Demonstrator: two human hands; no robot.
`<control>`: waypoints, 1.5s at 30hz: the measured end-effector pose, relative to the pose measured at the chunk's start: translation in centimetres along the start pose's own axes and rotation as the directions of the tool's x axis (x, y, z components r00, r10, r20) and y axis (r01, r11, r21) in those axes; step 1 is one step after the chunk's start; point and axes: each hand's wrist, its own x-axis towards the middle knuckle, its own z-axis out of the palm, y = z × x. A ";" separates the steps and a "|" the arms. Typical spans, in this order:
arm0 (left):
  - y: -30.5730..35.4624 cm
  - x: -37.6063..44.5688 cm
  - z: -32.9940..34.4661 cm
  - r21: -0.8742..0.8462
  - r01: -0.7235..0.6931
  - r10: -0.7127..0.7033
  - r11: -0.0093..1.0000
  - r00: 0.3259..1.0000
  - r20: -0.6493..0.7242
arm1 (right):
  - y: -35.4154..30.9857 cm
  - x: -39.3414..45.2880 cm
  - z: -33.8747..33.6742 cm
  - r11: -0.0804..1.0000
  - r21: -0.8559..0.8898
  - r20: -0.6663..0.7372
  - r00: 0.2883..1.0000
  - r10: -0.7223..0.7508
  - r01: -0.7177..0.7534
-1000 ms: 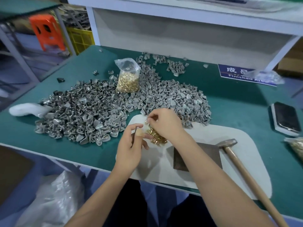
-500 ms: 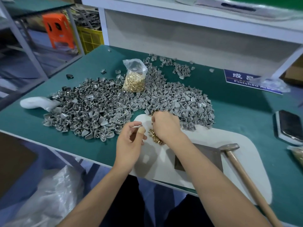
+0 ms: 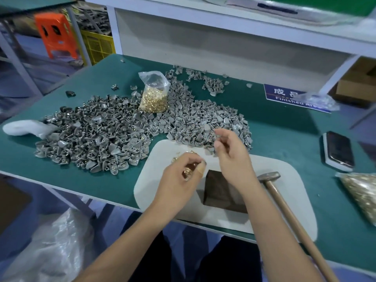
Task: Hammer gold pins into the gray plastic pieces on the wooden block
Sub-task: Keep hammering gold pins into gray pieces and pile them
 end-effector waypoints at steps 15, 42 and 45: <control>3.5 0.0 5.1 0.592 -0.066 -0.034 0.803 0.987 0.157 | 5.0 -10.5 -2.9 0.991 -0.137 -0.415 0.908 -0.062 0.005; 2.9 -1.0 3.5 0.556 -0.146 -0.032 0.818 0.954 0.297 | 5.4 -12.4 -3.9 0.992 -0.126 -0.379 0.924 -0.044 -0.004; 2.9 -1.0 3.5 0.546 -0.144 -0.022 0.826 0.958 0.287 | 4.6 -11.7 -4.1 0.988 -0.145 -0.296 0.951 -0.087 0.045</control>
